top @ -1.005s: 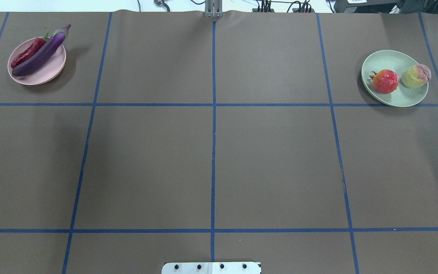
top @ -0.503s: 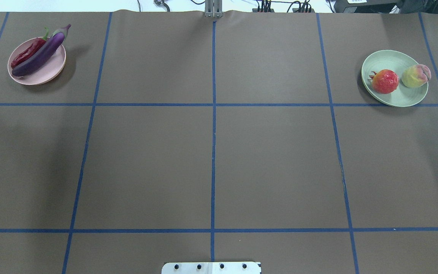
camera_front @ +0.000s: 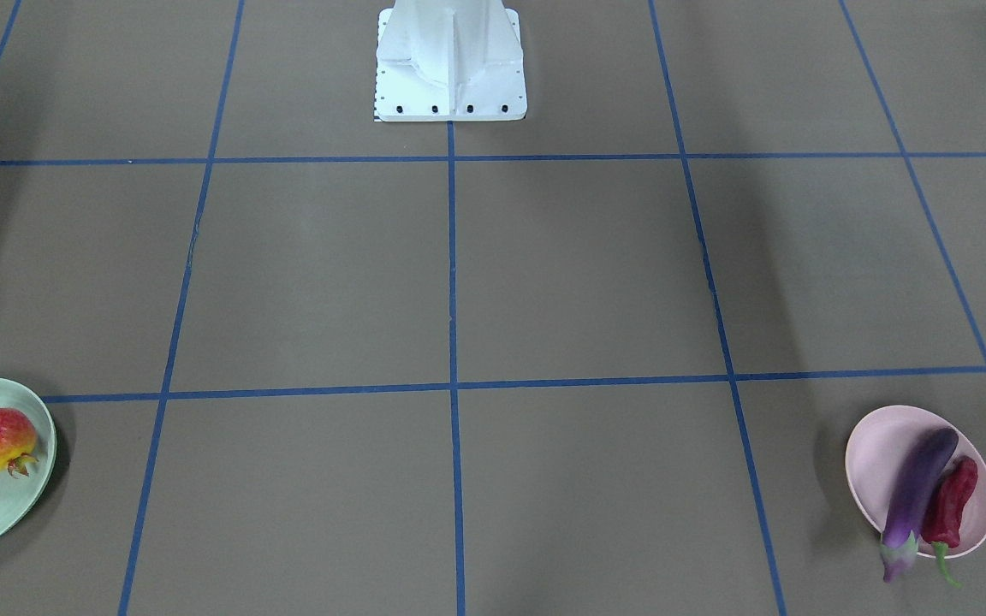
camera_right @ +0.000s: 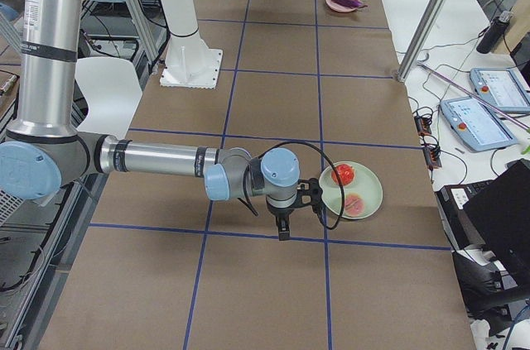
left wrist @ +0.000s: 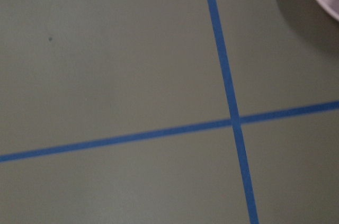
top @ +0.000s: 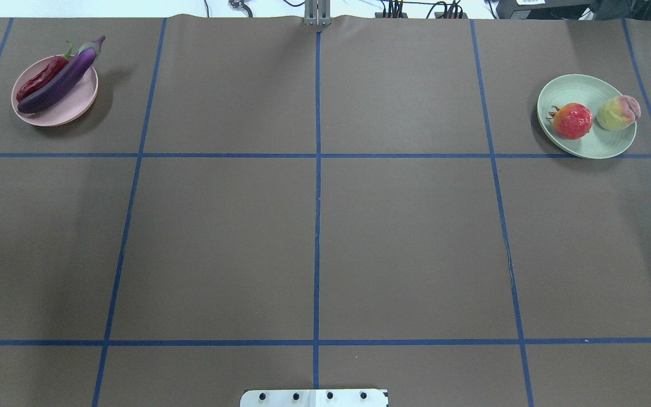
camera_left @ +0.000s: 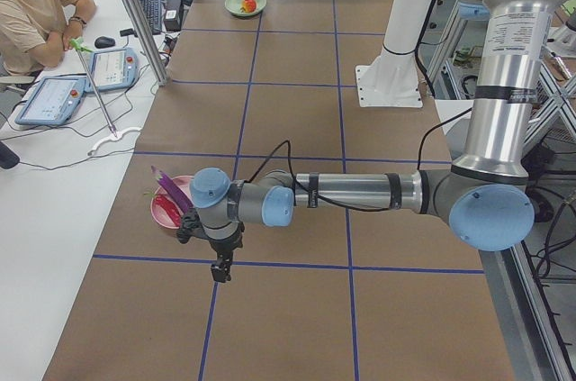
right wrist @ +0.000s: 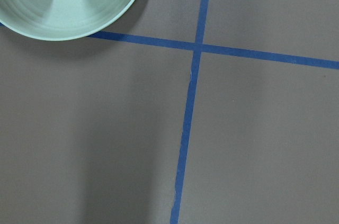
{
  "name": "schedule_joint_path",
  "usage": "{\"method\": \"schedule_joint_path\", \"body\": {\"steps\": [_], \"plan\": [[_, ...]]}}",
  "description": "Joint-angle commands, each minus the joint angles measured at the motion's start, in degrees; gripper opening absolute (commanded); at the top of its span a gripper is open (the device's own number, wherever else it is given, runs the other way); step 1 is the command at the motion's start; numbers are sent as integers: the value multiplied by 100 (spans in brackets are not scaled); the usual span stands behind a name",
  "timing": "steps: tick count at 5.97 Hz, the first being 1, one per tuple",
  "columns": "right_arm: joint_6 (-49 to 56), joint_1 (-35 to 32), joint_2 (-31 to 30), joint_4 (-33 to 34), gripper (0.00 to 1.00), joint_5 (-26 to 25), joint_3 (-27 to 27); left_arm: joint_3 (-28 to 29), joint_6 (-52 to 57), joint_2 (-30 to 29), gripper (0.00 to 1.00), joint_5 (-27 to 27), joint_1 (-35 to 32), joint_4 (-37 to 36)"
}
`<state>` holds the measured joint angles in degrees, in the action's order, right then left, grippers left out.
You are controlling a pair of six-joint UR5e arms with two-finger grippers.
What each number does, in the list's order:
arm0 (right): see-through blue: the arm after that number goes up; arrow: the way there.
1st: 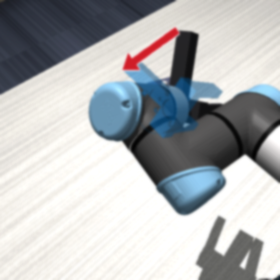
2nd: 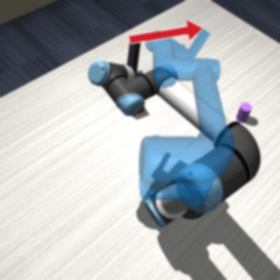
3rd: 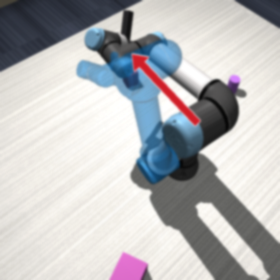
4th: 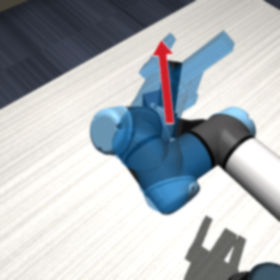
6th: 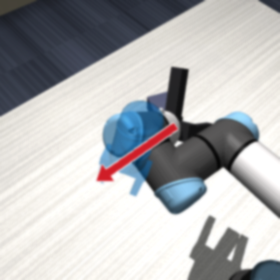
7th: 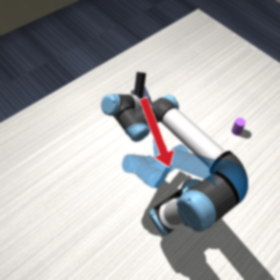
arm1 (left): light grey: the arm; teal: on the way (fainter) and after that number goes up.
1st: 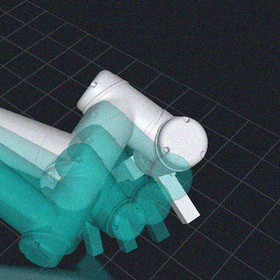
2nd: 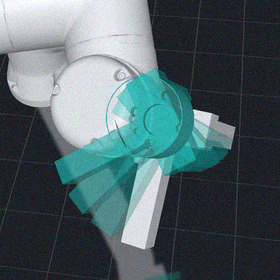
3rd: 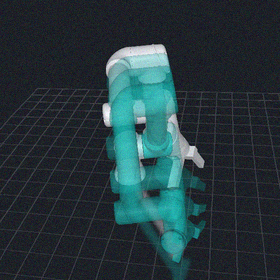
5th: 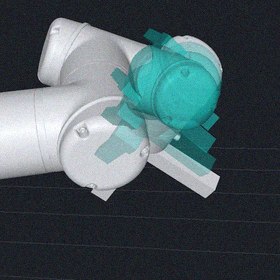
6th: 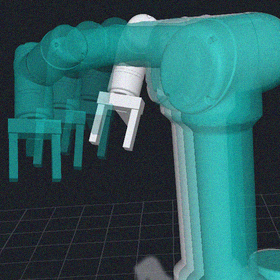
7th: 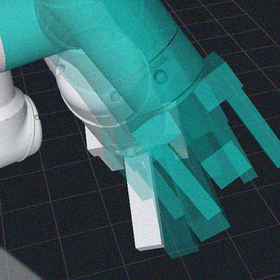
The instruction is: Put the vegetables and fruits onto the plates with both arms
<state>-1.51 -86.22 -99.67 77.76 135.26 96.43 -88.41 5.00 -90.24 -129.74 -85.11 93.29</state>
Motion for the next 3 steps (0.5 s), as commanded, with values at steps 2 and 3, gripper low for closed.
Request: {"method": "schedule_joint_path", "body": {"steps": [2,3], "plan": [[107,-9,-26,2,100,-61,77,-1328,54,1052,100,-359,-14,-338],[177,-44,-96,2,100,-62,139,-1302,36,1026,100,-359,-14,-347]]}}
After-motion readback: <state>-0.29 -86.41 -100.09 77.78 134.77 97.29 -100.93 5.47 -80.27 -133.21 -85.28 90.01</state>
